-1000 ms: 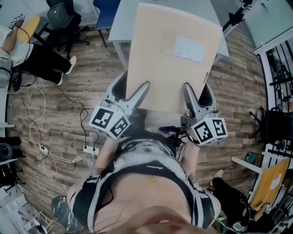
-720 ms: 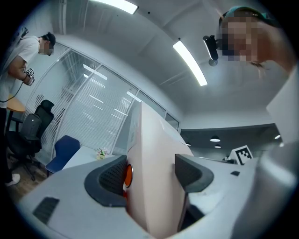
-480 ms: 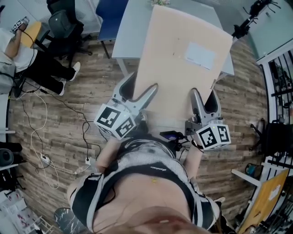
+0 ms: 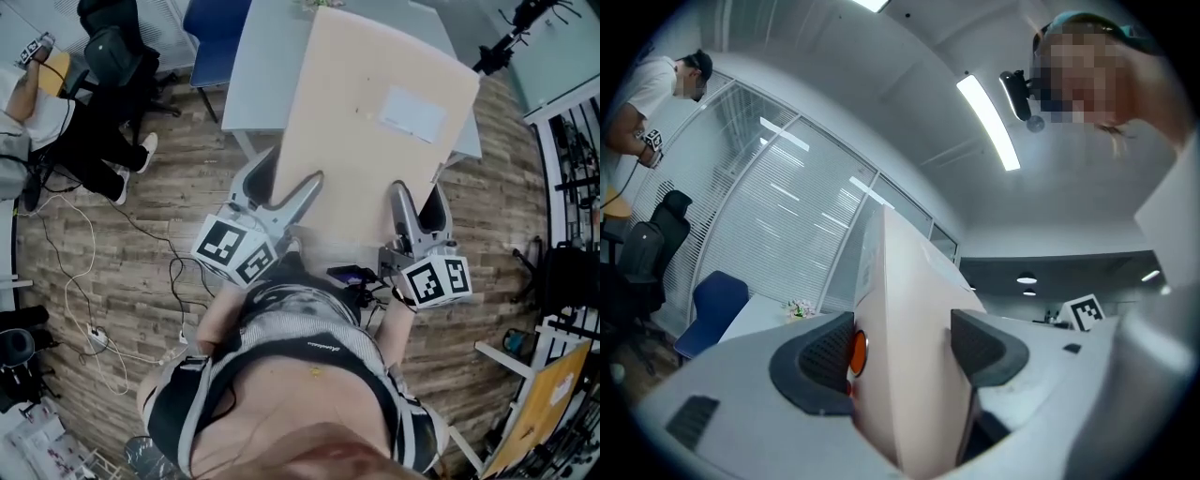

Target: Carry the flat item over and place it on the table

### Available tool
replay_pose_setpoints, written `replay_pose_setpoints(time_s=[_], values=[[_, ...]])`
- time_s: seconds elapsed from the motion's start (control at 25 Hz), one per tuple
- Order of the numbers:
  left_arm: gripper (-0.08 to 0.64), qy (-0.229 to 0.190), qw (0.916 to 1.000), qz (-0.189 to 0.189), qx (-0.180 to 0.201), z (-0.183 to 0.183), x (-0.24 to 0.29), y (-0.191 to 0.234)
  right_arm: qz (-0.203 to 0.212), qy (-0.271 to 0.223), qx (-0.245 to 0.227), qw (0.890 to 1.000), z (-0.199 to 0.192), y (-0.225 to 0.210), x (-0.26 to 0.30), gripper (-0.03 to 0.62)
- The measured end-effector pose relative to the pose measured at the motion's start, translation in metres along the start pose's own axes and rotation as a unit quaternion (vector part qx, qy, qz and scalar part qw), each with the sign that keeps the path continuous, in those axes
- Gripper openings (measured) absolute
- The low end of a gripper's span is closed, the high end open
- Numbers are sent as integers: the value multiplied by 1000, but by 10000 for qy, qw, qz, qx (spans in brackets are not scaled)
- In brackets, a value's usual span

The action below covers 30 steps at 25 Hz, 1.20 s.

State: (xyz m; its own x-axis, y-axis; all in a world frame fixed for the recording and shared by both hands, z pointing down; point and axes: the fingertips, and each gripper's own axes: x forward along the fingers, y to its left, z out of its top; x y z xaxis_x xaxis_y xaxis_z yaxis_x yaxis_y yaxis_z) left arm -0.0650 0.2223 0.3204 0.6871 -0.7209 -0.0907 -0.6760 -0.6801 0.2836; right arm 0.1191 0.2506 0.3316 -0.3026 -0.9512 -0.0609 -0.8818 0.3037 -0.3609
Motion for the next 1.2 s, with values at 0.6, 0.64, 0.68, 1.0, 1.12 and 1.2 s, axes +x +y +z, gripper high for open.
replay_pose_setpoints(time_s=[0.6, 0.64, 0.68, 1.0, 1.12, 1.2], values=[[314, 114, 9999, -84, -17, 14, 35, 70, -95, -104, -30, 9999, -12, 0, 74, 335], [313, 93, 9999, -99, -22, 13, 36, 74, -107, -90, -28, 9999, -13, 0, 78, 334], [311, 76, 9999, -112, -32, 12, 37, 77, -119, -69, -25, 9999, -15, 0, 80, 335], [307, 315, 9991, -105, -257, 12, 51, 90, -163, 137, 79, 9997, -17, -9, 97, 337], [307, 299, 9990, -69, -315, 8, 59, 98, -132, 216, 105, 9996, -18, -16, 107, 336], [305, 246, 9992, -59, -318, 7, 66, 104, -109, 238, 87, 9996, -18, -20, 117, 336]])
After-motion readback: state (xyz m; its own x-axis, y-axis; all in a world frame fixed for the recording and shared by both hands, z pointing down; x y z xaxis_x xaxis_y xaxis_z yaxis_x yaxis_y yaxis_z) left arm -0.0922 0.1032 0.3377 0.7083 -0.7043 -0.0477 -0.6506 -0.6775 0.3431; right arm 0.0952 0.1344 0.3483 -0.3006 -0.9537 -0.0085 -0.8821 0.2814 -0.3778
